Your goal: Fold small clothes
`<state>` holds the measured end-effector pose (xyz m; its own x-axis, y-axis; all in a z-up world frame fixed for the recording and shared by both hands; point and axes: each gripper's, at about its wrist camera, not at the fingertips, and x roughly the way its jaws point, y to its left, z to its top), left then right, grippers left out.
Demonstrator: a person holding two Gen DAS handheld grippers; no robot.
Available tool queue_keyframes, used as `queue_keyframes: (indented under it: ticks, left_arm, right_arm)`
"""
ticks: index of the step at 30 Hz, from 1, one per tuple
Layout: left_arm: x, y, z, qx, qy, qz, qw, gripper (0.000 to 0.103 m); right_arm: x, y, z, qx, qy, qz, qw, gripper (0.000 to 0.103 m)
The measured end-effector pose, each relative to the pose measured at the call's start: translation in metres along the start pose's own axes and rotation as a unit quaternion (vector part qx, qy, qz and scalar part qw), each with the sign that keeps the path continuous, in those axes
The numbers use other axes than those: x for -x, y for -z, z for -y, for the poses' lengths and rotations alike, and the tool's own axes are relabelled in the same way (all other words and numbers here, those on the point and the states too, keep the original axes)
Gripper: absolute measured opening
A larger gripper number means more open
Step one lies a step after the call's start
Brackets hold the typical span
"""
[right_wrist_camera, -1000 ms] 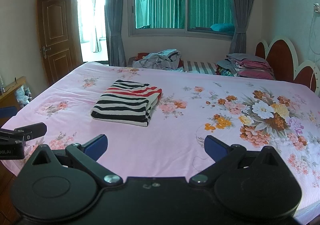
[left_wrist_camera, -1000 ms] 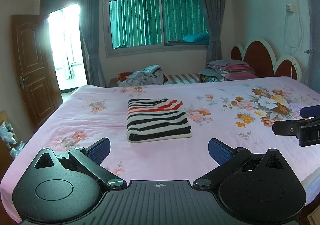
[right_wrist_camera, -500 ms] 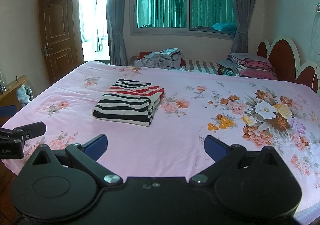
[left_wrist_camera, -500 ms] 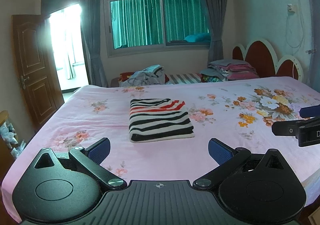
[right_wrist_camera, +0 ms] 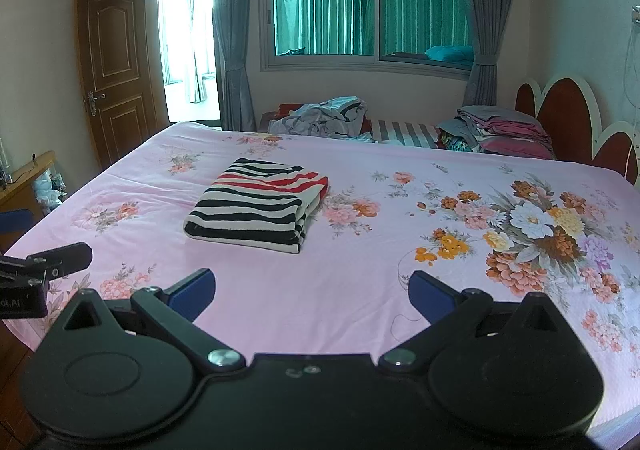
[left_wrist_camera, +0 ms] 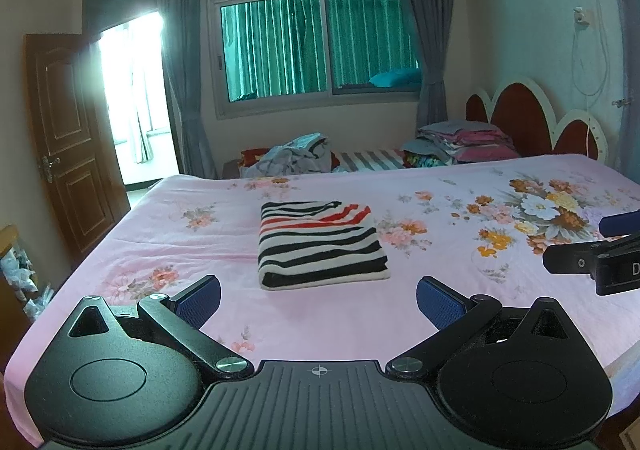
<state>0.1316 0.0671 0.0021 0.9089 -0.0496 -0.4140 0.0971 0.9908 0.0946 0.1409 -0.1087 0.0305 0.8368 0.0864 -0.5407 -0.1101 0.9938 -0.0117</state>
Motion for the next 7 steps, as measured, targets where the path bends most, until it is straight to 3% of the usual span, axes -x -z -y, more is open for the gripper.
queue_keyframes:
  ticks: [7]
  left_arm:
    - [0.0010,-0.0026,0.0036,-0.006,0.008,0.010,0.9999,0.103]
  right_arm:
    - [0.0002,0.0001,0.0009,0.000,0.001,0.000,1.000,0.103]
